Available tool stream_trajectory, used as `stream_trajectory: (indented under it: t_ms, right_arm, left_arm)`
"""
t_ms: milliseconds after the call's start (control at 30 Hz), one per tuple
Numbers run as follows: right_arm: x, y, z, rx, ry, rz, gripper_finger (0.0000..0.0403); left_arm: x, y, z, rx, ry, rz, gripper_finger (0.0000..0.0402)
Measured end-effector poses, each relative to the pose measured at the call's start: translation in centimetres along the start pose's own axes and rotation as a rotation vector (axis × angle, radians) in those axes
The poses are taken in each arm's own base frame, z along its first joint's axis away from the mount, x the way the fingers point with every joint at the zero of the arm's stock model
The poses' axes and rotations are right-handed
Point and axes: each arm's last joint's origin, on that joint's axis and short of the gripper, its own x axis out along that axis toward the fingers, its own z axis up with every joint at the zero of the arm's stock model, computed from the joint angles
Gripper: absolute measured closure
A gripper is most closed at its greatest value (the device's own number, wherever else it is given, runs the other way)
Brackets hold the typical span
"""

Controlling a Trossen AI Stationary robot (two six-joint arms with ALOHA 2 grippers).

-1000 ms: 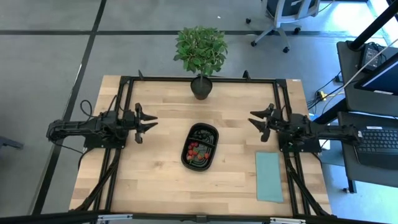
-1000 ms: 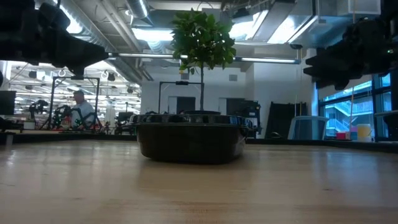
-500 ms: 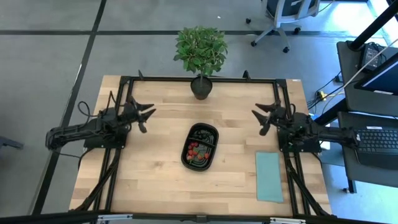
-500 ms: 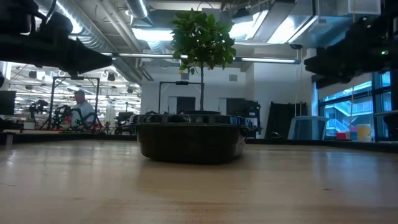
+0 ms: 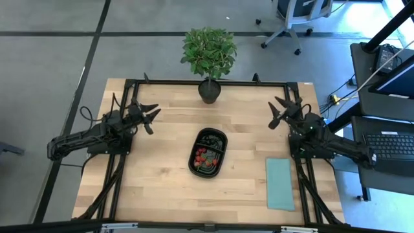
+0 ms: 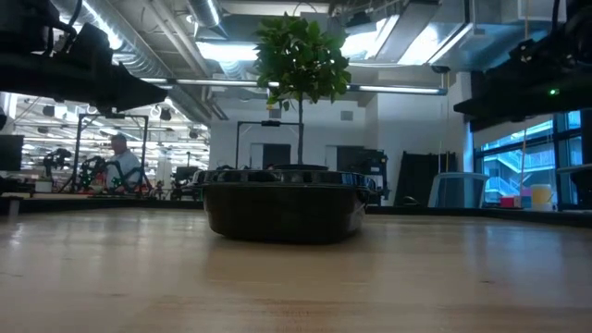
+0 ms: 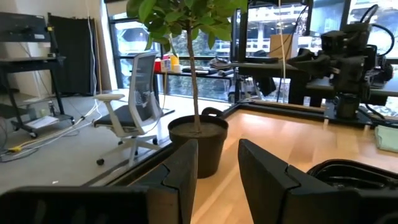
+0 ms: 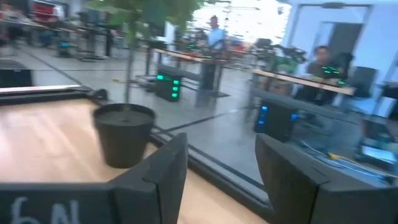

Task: Pick and placing Produce into tupperware
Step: Return to Home Position

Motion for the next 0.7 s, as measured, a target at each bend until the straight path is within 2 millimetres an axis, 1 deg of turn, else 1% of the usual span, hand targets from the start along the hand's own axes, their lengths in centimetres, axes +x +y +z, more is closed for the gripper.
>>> stream_trajectory:
  t_ms: [200,400,533,600,700]
  right_arm:
    - [0.18,-0.55,-0.10,-0.011,0.010,-0.062,0.0212]
    - [0.19,-0.58,-0.10,-0.058,0.012,-0.065,0.0212]
    - [0.19,-0.57,-0.10,-0.059,0.012,-0.065,0.0212]
    - [0.19,-0.57,-0.11,-0.022,0.011,-0.064,0.0212]
    - [0.19,-0.56,-0.10,0.115,0.006,-0.061,0.0212]
  left_arm:
    - [0.00,-0.01,-0.01,-0.030,0.001,-0.005,0.0291]
    - [0.00,-0.02,-0.01,-0.025,0.001,-0.005,0.0291]
    - [0.00,-0.02,-0.01,-0.025,0.001,-0.005,0.0291]
    - [0.00,-0.02,-0.01,-0.025,0.001,-0.005,0.0292]
    - [0.00,-0.02,-0.01,-0.025,0.001,-0.005,0.0292]
